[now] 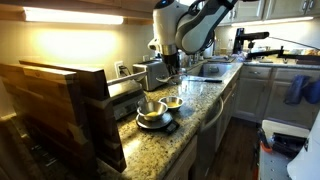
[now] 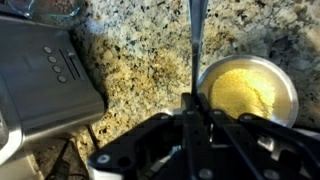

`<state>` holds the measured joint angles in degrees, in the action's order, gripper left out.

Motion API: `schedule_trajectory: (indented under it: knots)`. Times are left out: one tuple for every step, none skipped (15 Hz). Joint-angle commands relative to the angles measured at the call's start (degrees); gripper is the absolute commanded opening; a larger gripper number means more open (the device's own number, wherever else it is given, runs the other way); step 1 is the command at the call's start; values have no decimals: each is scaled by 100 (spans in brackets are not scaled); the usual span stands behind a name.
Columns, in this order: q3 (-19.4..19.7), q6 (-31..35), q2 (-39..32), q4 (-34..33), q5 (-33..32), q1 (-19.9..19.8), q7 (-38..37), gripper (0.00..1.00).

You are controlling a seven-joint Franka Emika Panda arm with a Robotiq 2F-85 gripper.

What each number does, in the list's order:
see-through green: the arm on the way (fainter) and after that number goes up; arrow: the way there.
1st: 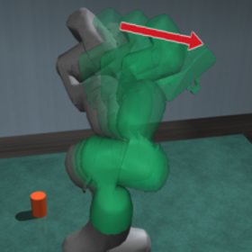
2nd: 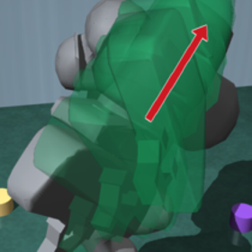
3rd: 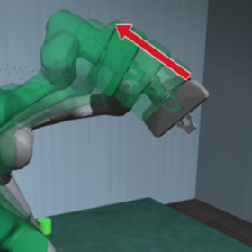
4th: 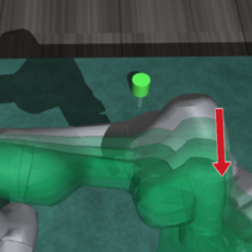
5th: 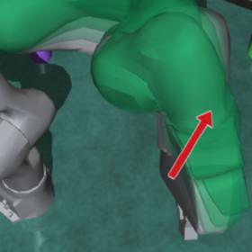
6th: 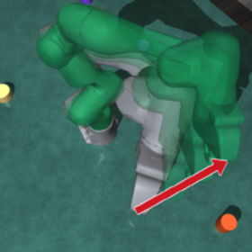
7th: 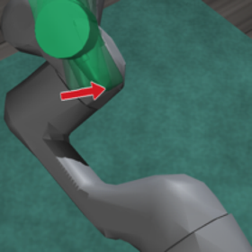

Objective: Spoon out some of the contents in the bowl on the right into the bowl on top of the scale

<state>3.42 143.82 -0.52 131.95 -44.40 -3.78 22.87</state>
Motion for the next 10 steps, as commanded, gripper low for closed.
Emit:
schedule_trajectory:
  knots:
    - [195, 4, -31, -125, 575, -188, 136, 4]
    - [249, 17, -72, -160, 693, -243, 117, 4]
    - [293, 28, -109, -189, 744, -286, 80, 3]
    - [227, -14, -52, -114, 577, -206, 29, 6]
    - [264, -13, -77, -139, 620, -245, 29, 6]
    - [285, -13, -103, -162, 632, -264, 28, 6]
    - [290, -13, -128, -176, 637, -272, 28, 6]
    - [289, -13, -143, -183, 639, -271, 28, 6]
    - [289, -13, -148, -183, 640, -271, 28, 6]
    - [289, -13, -148, -184, 641, -271, 28, 6]
